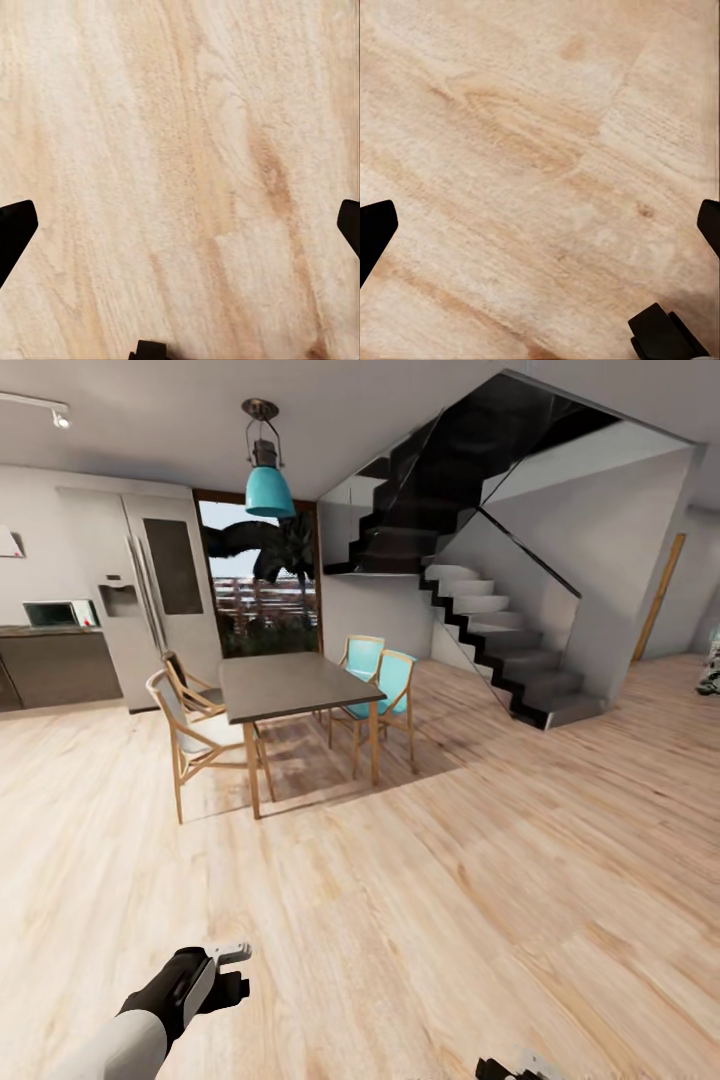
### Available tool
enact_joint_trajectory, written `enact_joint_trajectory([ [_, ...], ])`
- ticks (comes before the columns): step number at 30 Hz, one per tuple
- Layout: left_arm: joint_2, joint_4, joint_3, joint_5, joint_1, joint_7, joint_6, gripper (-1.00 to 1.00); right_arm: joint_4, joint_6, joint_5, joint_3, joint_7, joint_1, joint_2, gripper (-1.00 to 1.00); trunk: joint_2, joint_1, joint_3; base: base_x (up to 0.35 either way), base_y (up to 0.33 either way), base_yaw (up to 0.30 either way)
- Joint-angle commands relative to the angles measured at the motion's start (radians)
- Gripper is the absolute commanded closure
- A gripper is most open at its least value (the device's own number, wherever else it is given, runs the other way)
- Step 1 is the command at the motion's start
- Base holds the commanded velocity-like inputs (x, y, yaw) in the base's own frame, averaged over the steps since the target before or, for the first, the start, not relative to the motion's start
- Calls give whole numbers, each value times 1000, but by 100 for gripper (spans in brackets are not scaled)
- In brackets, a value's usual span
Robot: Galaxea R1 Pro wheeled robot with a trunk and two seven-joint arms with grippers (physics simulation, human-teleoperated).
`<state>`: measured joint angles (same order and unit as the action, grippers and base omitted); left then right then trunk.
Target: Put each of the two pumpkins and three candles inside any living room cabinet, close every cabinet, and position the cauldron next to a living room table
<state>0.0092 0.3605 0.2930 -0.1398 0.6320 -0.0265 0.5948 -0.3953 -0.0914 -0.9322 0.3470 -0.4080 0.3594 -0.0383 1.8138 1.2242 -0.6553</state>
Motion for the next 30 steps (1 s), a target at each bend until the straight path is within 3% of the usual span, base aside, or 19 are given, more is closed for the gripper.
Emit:
enact_joint_trajectory([
  [1,0,0,0,0,0,0,0,-100,0,0,0,0,0,1,-2,-100,0,0,0,0,0,-279],
  [30,0,0,-1,0,0,0,-1,-100,0,2,0,0,-1,1,-3,-100,0,0,0,0,0,-279],
])
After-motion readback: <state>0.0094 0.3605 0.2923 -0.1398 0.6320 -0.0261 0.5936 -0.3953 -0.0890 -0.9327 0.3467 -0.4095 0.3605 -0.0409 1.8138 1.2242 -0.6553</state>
